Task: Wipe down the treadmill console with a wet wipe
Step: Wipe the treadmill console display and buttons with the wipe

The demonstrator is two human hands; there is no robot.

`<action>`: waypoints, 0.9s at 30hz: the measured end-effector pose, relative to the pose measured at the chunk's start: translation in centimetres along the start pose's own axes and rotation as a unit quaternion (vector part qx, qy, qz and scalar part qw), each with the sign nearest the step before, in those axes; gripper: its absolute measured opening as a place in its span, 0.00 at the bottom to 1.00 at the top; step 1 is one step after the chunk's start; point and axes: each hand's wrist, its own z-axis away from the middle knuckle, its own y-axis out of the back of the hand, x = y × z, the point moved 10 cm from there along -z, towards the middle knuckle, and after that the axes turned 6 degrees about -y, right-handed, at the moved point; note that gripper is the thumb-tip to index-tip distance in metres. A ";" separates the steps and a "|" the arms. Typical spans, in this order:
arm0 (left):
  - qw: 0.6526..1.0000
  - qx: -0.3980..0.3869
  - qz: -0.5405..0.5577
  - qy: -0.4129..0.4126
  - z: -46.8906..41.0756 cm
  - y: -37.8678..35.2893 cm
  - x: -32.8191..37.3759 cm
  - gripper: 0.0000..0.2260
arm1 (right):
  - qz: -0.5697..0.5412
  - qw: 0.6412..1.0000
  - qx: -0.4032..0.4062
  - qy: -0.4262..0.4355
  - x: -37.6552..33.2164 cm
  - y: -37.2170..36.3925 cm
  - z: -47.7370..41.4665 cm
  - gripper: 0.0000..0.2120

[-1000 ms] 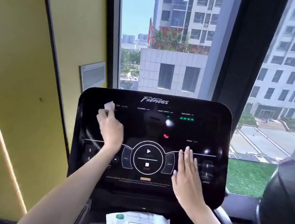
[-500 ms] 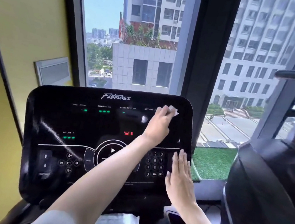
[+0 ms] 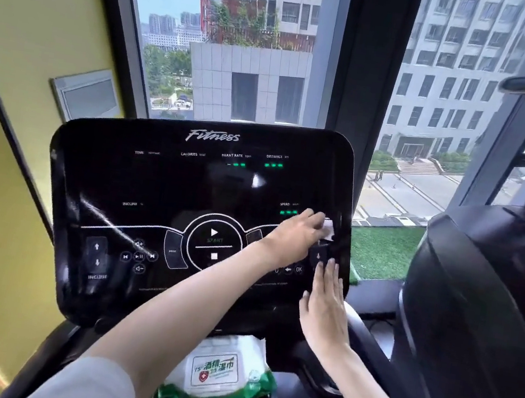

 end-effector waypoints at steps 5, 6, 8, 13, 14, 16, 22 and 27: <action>0.997 -0.040 -0.027 -0.060 2.4 -2.4 2.5 0.24 | -0.006 0.999 -0.023 -0.039 0.5 -0.7 2.1 0.27; 0.996 -0.043 -0.031 -0.070 3.0 -2.7 2.7 0.23 | -0.003 0.999 -0.024 -0.039 0.5 -0.8 2.4 0.26; 0.995 -0.053 -0.020 -0.082 4.2 -3.4 3.1 0.23 | 0.003 0.999 -0.023 -0.040 0.3 -0.6 2.8 0.23; 0.989 -0.091 -0.016 -0.112 7.8 -5.3 3.5 0.22 | 0.003 0.999 -0.024 -0.045 -1.0 -0.5 3.7 0.23; 0.988 -0.098 -0.019 -0.115 8.6 -5.5 3.4 0.22 | 0.001 0.999 -0.024 -0.042 -1.5 -0.5 4.0 0.23; 0.987 -0.108 -0.024 -0.118 10.4 -5.5 2.9 0.24 | -0.004 0.999 -0.031 -0.035 -2.9 -0.7 4.4 0.23; 0.997 -0.006 0.000 -0.080 14.6 -0.3 -2.2 0.26 | 0.006 0.999 -0.046 0.020 -7.2 -1.3 5.3 0.23; 0.937 0.231 0.007 0.261 19.2 9.9 -14.4 0.24 | 0.004 0.998 -0.049 0.044 -9.3 -1.6 5.4 0.25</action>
